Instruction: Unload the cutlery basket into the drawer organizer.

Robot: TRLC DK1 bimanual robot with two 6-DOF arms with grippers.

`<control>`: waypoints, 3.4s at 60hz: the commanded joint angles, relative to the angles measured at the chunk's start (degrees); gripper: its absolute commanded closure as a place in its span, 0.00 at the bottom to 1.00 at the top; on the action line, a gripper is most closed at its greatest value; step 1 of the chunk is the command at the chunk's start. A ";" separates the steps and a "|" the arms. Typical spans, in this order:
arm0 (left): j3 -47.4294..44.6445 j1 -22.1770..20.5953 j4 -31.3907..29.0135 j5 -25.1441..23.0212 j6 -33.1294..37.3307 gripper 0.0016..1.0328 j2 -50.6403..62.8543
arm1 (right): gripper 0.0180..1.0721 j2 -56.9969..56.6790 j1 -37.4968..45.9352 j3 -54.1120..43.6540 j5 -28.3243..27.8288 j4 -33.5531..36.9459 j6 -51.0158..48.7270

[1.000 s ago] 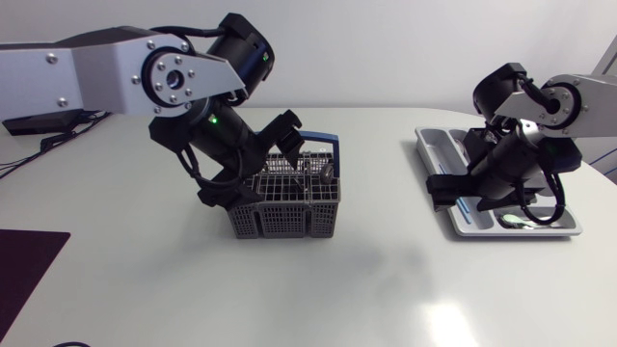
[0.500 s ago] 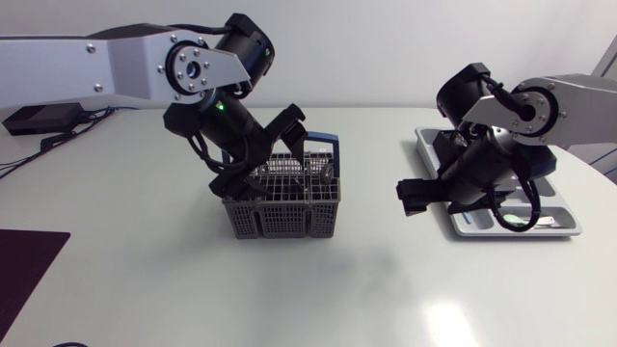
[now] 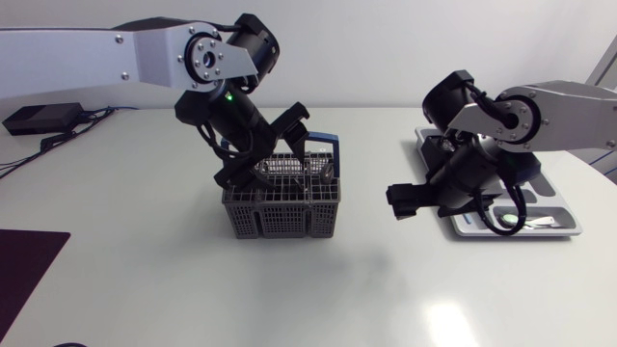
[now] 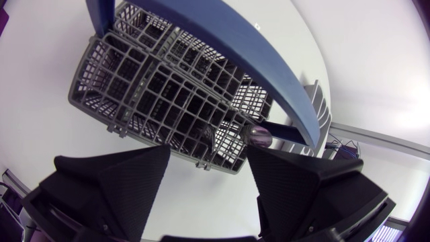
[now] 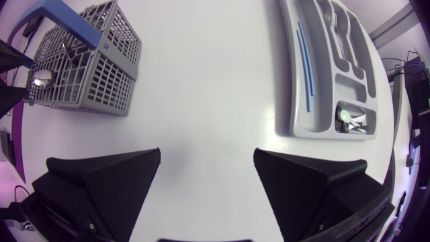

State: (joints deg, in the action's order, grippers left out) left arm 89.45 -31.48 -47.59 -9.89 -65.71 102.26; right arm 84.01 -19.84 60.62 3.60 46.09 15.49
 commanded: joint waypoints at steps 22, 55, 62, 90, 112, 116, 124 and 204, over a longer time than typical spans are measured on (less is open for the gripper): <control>3.19 0.11 -0.48 -0.13 2.26 0.47 4.35 | 0.05 0.98 -2.75 -2.09 -0.08 -0.82 3.15; 5.65 -0.68 -0.66 1.10 3.05 0.64 7.87 | 0.05 1.33 -3.46 -3.05 -0.08 -2.05 3.59; 6.09 -0.95 -0.66 2.24 3.40 0.67 8.48 | 0.05 1.42 -3.54 -3.32 -0.08 -2.23 3.59; 6.09 -1.91 -0.66 3.74 3.57 0.74 9.10 | 0.05 1.60 -3.54 -3.93 -0.08 -2.84 3.59; 6.09 -2.35 -0.66 4.00 3.40 0.77 9.19 | 0.05 1.16 -3.54 -4.37 0.01 -2.93 3.59; 6.18 -2.44 -0.75 4.35 3.40 0.77 9.19 | 0.05 1.07 -3.54 -4.37 -0.08 -2.93 3.59; 6.70 -2.62 -0.66 5.41 3.49 0.87 9.19 | 0.05 1.07 -3.54 -4.37 0.01 -2.93 3.59; 7.76 -1.47 -3.21 0.22 2.34 0.96 4.88 | 0.05 0.72 -3.72 -4.81 0.54 -3.02 3.59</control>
State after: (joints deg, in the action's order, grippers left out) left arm 95.33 -33.39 -49.71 -8.99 -62.96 109.62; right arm 84.68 -22.90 57.19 3.75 43.27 17.82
